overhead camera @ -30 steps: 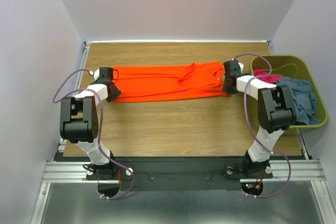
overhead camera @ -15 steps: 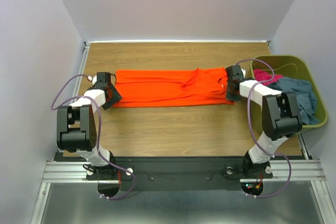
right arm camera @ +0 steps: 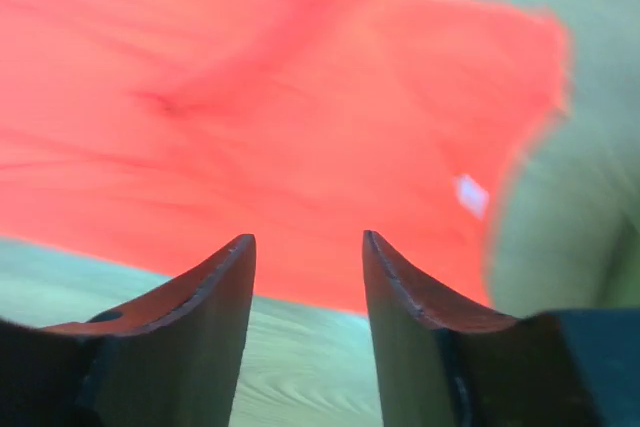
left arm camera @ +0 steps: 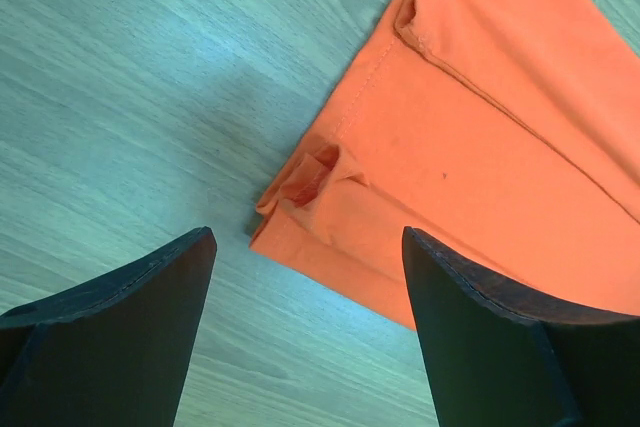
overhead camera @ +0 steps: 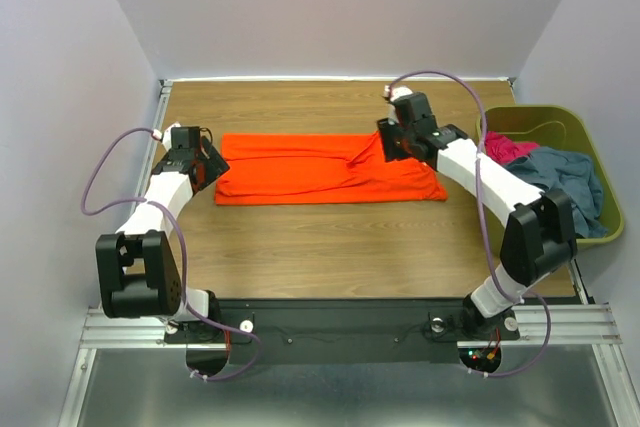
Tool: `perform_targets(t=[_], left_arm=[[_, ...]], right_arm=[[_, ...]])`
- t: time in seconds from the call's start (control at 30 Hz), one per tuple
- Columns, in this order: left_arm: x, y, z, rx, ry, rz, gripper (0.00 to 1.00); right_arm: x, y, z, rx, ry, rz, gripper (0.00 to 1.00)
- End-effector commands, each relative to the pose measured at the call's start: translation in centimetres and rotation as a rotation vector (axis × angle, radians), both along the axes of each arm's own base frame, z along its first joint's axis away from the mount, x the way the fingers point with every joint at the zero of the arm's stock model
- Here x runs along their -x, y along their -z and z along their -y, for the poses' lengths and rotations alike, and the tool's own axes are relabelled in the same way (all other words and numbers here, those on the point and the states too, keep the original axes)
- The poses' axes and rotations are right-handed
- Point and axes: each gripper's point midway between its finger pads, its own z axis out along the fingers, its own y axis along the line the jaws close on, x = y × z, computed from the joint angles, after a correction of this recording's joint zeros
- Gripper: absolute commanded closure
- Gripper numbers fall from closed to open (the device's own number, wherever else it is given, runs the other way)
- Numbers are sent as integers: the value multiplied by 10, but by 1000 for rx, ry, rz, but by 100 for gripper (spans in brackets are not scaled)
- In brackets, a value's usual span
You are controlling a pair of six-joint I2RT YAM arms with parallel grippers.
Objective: Fold and stack the t-shirts
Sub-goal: Fold the tshirt
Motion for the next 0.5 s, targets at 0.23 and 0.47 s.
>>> perform_targets(t=[0.23,0.47], left_arm=[[-15,17,11,27,11,-39,16],[-26,32,15,37,8,-74,33]], right_arm=[[-7,-13,-132,-118,-527,50,29],[7,8,-131,-113,-542,5,28]])
